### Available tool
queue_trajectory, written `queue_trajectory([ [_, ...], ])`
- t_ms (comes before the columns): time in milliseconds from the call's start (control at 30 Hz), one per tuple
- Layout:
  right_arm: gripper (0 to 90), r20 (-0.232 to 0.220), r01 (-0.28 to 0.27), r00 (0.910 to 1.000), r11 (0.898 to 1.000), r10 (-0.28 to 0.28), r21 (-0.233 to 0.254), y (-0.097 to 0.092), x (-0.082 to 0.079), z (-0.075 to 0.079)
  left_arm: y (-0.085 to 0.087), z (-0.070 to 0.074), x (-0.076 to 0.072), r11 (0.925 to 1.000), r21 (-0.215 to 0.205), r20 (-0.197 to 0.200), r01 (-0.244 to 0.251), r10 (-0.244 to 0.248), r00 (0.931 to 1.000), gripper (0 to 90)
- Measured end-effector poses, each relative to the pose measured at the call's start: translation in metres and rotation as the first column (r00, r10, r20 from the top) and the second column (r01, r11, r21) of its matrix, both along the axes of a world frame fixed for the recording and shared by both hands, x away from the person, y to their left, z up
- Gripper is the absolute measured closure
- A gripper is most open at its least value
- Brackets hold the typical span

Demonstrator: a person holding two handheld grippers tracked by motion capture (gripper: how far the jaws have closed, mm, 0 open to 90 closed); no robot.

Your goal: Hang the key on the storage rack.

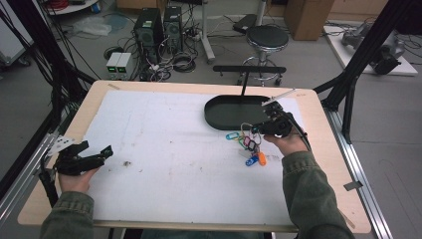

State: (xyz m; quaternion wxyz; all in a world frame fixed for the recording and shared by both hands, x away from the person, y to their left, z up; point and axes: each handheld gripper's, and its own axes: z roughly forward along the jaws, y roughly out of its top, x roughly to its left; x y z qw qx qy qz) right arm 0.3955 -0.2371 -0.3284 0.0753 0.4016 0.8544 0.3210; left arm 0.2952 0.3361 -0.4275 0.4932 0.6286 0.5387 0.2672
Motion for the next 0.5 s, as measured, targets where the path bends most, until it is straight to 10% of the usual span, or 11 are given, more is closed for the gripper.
queue_trajectory([
  [500,81.9,0.058,-0.031,0.9979,0.998,0.028,0.051,-0.003,0.010,0.041,0.001,0.000,0.000,1.0000,-0.005,0.000,-0.008,0.008,1.0000,2.5],
])
